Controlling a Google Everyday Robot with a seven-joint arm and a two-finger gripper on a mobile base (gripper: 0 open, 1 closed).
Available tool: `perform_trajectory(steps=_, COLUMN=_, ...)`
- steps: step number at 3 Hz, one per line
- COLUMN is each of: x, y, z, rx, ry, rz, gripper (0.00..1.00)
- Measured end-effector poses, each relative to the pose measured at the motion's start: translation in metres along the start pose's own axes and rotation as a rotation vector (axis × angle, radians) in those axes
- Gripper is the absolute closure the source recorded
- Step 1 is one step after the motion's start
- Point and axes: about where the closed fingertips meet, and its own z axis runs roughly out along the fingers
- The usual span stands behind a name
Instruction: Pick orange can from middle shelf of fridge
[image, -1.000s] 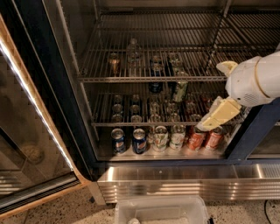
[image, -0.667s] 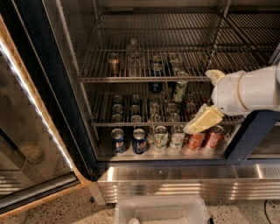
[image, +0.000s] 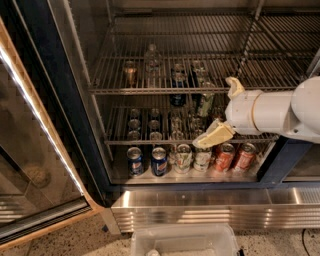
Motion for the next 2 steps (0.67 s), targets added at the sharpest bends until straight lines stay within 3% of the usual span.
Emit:
perform_trajectory(steps=1, x=-0.01, y=0.016, z=0.0, rx=0.044, ry=-0.019, rz=-0.017, gripper=0.0)
perform_trajectory(steps=2, x=-0.016, y=0.003, z=0.002, rx=0.106, ry=-0.028, rz=-0.022, gripper=0.0)
